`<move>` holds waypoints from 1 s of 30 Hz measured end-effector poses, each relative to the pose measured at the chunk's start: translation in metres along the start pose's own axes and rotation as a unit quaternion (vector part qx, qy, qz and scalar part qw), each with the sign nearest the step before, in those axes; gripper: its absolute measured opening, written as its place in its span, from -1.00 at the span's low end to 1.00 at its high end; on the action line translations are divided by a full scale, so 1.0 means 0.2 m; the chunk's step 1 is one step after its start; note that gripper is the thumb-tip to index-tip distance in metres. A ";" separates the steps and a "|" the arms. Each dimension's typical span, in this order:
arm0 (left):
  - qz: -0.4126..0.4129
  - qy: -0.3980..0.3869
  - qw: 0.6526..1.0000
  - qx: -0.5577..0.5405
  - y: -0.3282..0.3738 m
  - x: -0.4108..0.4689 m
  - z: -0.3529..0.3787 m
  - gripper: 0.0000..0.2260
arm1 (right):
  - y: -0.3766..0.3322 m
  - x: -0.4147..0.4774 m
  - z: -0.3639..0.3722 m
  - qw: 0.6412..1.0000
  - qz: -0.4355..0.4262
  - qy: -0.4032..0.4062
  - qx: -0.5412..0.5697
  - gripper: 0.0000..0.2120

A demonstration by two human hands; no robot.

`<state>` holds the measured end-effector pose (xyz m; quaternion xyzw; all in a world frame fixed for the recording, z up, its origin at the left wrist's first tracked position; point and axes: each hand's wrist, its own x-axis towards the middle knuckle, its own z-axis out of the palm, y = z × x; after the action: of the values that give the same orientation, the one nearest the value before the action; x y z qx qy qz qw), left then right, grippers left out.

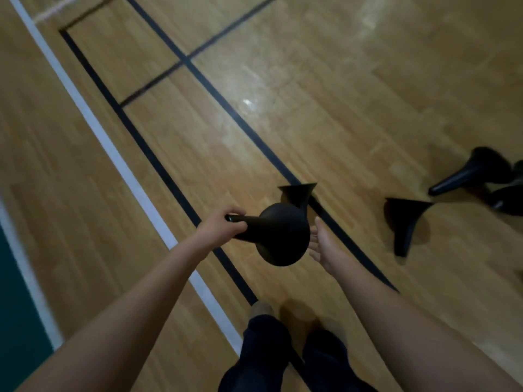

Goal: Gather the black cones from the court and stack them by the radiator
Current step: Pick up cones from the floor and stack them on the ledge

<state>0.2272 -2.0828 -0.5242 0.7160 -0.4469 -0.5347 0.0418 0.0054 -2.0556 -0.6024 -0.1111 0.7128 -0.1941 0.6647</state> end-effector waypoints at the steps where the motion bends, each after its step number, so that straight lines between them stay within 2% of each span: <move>1: 0.001 0.007 1.000 -0.007 0.08 -0.11 -0.08 -0.72 | -0.10 -0.16 0.00 1.000 -0.007 -0.003 0.004 -0.39; 8: 0.033 0.058 0.994 -0.085 0.46 -0.74 -0.58 -0.73 | -0.62 -0.94 0.01 0.995 -0.081 -0.041 0.030 -0.47; 10: 0.047 0.062 0.992 -0.103 0.54 -0.91 -0.70 -0.73 | -0.73 -1.12 0.02 0.992 -0.111 -0.053 0.011 -0.52; 15: 0.081 0.137 0.976 -0.147 0.61 -1.31 -0.91 -0.72 | -0.95 -1.53 0.06 0.973 -0.205 -0.060 -0.084 -0.73; 19: 0.095 0.170 0.958 -0.209 0.53 -1.62 -0.93 -0.75 | -1.01 -1.75 0.10 0.957 -0.248 -0.104 -0.105 -0.74; 23: 0.086 0.227 0.934 -0.261 0.36 -1.91 -0.83 -0.75 | -0.95 -1.93 0.15 0.938 -0.261 -0.180 -0.137 -0.76; 30: 0.020 0.370 0.849 -0.376 -0.09 -2.53 -0.60 -0.67 | -0.65 -2.33 0.45 0.878 -0.271 -0.301 -0.253 -0.79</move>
<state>0.3205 -1.7763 -0.1152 0.7811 -0.1776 -0.3565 0.4809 0.1244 -1.9910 -0.1296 -0.5175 0.4449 -0.1367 0.7180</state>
